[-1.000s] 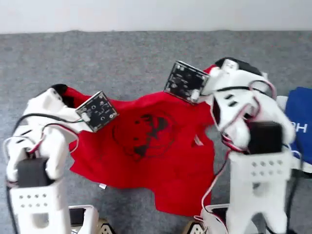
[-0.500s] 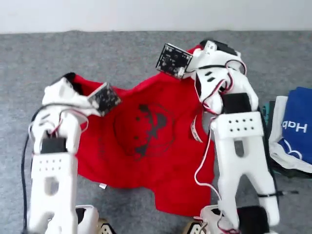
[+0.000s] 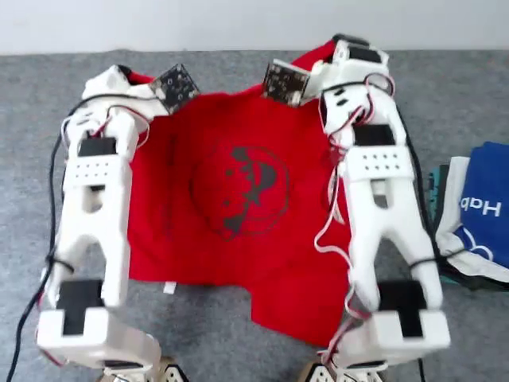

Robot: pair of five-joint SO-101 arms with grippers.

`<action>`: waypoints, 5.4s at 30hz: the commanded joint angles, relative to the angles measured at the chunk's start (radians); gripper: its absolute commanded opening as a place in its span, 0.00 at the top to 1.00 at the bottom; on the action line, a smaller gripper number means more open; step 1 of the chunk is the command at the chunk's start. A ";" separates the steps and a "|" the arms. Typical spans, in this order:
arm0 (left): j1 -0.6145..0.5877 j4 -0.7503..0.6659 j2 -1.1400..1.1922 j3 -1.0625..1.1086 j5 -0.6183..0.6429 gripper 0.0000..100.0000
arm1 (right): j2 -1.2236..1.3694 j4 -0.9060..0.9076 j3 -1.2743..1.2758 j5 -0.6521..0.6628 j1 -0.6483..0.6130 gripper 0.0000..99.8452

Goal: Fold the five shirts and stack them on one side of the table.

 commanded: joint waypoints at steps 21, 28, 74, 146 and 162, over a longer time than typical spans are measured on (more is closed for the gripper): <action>0.012 0.331 0.098 -0.246 -0.009 0.99 | 0.160 0.486 -0.371 0.015 0.028 0.99; 0.018 0.769 -0.008 -0.245 -0.009 0.99 | 0.050 0.883 -0.371 -0.017 0.030 0.99; -0.104 1.283 -0.040 0.016 -0.087 0.98 | -0.611 1.550 0.568 -0.506 -0.206 0.99; 1.160 1.007 -0.149 0.208 0.663 0.84 | -1.066 1.554 0.436 -0.600 1.003 0.97; 1.102 0.789 0.127 0.205 0.661 0.84 | -1.067 1.554 0.436 -0.600 1.013 0.97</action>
